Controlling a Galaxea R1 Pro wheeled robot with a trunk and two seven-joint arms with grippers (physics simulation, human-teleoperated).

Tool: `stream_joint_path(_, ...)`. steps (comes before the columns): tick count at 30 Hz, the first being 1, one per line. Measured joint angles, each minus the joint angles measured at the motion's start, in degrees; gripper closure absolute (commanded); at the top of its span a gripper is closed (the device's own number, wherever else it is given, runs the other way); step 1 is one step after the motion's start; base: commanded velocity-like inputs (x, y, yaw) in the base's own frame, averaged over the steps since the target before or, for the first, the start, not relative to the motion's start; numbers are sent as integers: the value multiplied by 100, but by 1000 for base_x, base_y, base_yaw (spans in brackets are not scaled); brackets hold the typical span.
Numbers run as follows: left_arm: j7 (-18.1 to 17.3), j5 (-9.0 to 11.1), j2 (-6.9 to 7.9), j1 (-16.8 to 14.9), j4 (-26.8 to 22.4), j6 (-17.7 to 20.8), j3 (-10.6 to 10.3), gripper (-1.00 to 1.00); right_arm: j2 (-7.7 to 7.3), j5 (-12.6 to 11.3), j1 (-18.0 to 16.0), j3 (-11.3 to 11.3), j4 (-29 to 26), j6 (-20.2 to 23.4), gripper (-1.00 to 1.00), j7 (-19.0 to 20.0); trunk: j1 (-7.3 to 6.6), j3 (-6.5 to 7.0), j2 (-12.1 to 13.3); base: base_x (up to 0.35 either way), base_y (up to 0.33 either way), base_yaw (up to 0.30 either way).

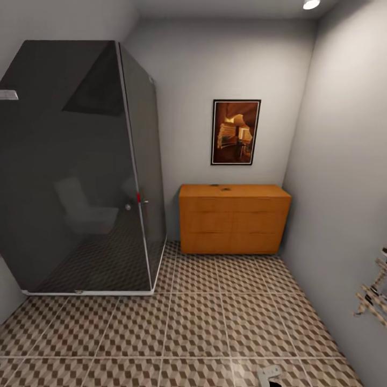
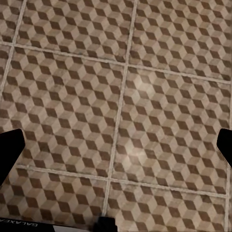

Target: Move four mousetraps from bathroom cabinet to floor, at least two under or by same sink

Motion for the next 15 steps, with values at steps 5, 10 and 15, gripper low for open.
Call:
stream_joint_path(5, 1, 0, 2, 1, 0, 0, 0, -100, 0, 0, 0, 0, 1, 4, -100, -1, 0, 0, 0, 328, 0, 0)
stream_joint_path(10, 11, 0, 3, 1, 0, 1, 0, -100, 0, 0, 0, -2, -1, 8, -100, -1, 0, 0, 0, 328, -8, 0)
stream_joint_path(15, 16, 0, 5, 1, 0, 1, 0, -100, 0, 0, 0, 2, 0, 8, -100, -1, 0, 0, 0, 328, -51, -30)
